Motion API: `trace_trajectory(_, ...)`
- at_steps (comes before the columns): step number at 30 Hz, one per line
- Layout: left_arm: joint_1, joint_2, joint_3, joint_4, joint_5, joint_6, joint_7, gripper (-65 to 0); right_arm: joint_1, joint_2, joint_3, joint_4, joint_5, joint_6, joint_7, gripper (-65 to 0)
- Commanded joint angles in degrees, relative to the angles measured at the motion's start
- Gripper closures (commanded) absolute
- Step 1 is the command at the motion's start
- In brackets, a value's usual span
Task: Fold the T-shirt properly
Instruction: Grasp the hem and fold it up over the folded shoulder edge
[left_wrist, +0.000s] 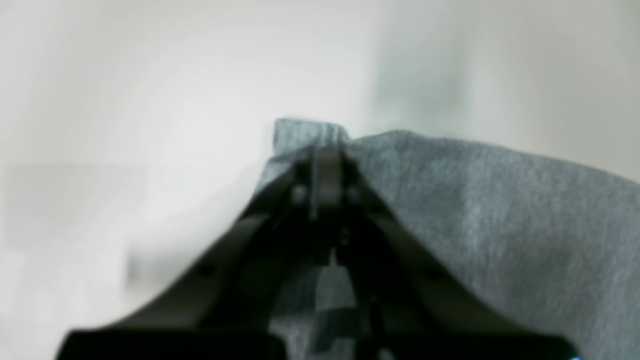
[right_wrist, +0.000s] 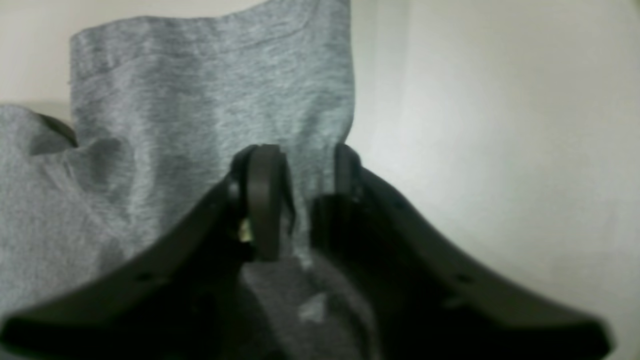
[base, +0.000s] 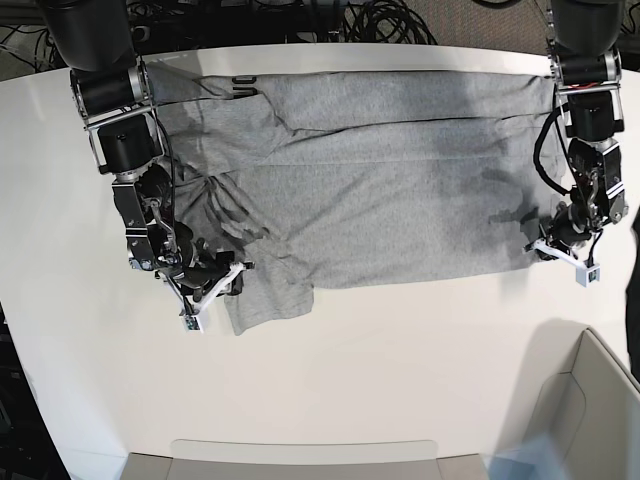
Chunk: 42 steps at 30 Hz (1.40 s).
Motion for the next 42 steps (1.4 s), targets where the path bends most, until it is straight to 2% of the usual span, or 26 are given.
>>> trace_trajectory(1,0.8,0.3,0.4,0.8,0.9,-0.2,4.0,0.0,0.5,-0.2,-0.2,-0.3,-0.3,-0.1,-3.1,-8.3)
trace_trajectory(3,1.3,0.5,0.3,3.1,0.9,-1.6,4.0,0.0,0.5,0.0,-0.2,-0.2,-0.4,-0.1,-2.9,0.0)
trace_trajectory(6,2.4,0.4,-0.1,7.3,0.9,-4.2,3.6,0.0,0.6,0.2,-0.1,0.5,-0.4,0.0,-2.8,0.0)
trace_trajectory(14,3.9,0.6,-9.8,16.3,0.9,-4.5,5.6,0.0,-0.7,2.3,0.2,11.2,-0.4,-0.1,-3.2,0.0)
trace_trajectory(17,4.1,0.4,-11.9,17.5,0.9,-4.5,6.7,0.0,-0.9,3.5,0.2,14.2,-0.2,-0.1,-5.4,0.0)
trace_trajectory(28,8.4,0.3,-14.6,23.2,0.8,-4.5,6.9,0.0,-4.6,5.2,1.4,27.1,-0.1,-0.1,-11.3,0.0)
trace_trajectory(34,10.7,0.7,-20.2,29.4,0.8,-4.6,13.4,0.0,-8.3,5.1,10.0,34.9,0.0,0.1,-16.1,0.0)
trace_trajectory(42,14.3,0.7,-21.1,34.7,0.8,-4.6,18.1,0.0,-14.5,6.2,10.9,44.1,0.0,0.2,-19.9,0.0)
